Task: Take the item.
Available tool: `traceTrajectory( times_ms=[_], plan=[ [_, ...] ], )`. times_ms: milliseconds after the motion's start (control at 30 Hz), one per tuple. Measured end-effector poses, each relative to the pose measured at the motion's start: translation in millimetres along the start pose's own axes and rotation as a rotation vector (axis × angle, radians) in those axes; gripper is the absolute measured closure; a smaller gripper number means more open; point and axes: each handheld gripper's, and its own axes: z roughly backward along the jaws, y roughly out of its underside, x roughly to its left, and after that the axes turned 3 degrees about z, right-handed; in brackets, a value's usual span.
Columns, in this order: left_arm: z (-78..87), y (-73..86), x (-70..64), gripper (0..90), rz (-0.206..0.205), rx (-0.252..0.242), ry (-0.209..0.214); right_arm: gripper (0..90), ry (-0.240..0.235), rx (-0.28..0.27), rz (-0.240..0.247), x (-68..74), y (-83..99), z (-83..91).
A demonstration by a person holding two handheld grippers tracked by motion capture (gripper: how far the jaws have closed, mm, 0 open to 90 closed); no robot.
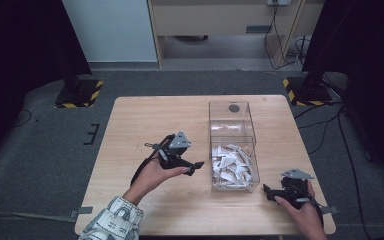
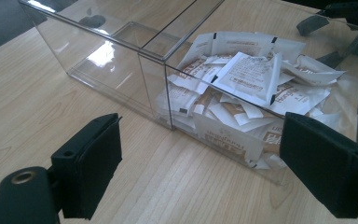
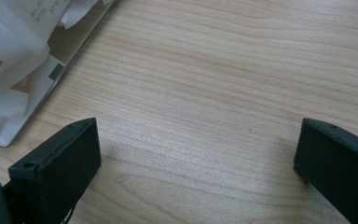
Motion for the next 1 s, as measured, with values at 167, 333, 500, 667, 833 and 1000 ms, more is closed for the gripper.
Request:
traceTrajectory(
  times_ms=[167, 333, 500, 667, 833, 1000],
  plan=[
    [-1.4, -6.4, -2.0, 14.6, -0.013, -0.008, -0.027, 0.8, -0.001, 0.0, 0.0, 0.0, 0.0, 0.0],
    [-1.4, -15.1, -7.3, 18.0, -0.021, -0.031, -0.002, 0.8, -0.001, 0.0, 0.0, -0.1, 0.0, 0.0],
    [-6.0, -21.2, -14.6, 21.1, -0.047, -0.033, 0.013, 0.8, 0.0, 0.0, 0.0, 0.0, 0.0, 0.0],
    [-11.2, -25.3, -21.2, 24.7, -0.05, -0.036, 0.046, 0.8, -0.001, 0.0, 0.0, 0.0, 0.0, 0.0],
    [-18.4, -28.9, -27.7, 26.6, -0.068, -0.025, 0.062, 0.8, 0.0, 0.0, 0.0, 0.0, 0.0, 0.0],
    [-25.8, -32.7, -33.4, 28.8, -0.081, -0.019, 0.075, 0.8, 0.001, -0.002, -0.001, 0.0, 0.1, -0.1]
  ],
)
